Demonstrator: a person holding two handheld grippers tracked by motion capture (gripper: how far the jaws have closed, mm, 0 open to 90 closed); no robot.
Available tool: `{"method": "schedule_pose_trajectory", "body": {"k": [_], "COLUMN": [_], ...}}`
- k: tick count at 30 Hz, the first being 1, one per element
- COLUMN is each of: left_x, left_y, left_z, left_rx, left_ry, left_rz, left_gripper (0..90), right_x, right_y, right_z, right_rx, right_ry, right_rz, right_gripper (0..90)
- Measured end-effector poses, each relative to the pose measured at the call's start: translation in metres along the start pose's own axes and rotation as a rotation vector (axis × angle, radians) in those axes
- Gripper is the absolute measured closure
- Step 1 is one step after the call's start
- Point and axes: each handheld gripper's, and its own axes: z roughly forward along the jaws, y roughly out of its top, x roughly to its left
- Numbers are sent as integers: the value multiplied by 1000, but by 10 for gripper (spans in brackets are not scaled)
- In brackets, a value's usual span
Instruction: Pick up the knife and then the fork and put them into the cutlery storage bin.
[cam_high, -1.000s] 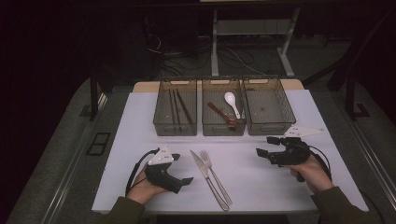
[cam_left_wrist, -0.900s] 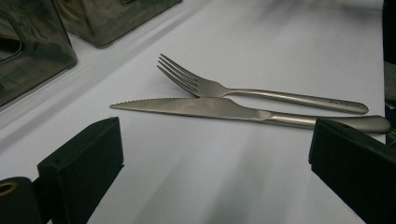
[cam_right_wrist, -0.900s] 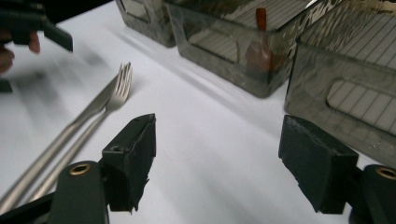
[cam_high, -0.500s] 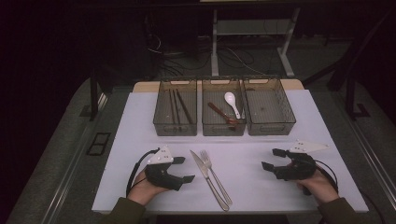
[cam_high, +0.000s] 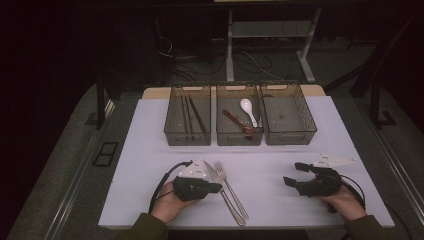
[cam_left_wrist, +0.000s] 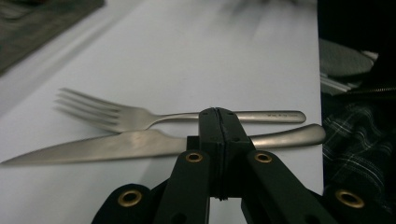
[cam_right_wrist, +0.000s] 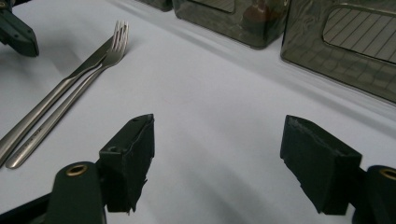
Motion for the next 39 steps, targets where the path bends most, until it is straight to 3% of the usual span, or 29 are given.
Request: {"method": "schedule_pose_trajectory", "body": {"k": [5,7,10,16,22,27,39], "left_x": [-8,-12,-14,-14,-9,-2,16], "left_y": [8,9,11,13,23,33,54], "left_z": [29,39,48,56,69,79,105], "left_rx": [72,89,119,112,105,127,105], "left_ry": [-55,-74,-80,-93,-85,-69,-10], "left_rz": [63,68,103,103,122,152,137], "left_gripper": [886,886,886,887,887,887,887], "right_x": [1,1,1,2,1,1,1], "right_y": [0,0,0,0,0,0,1], "right_z": [2,3,4,5,4,4,3], "right_rx": [2,4,10,10,3,3,1], "right_ry": [7,6,9,11,7,9,16], "right_rz": [-2,-6,-12,-12,-9,-6,-11], "right_gripper": [256,256,256,256,256,256,214]}}
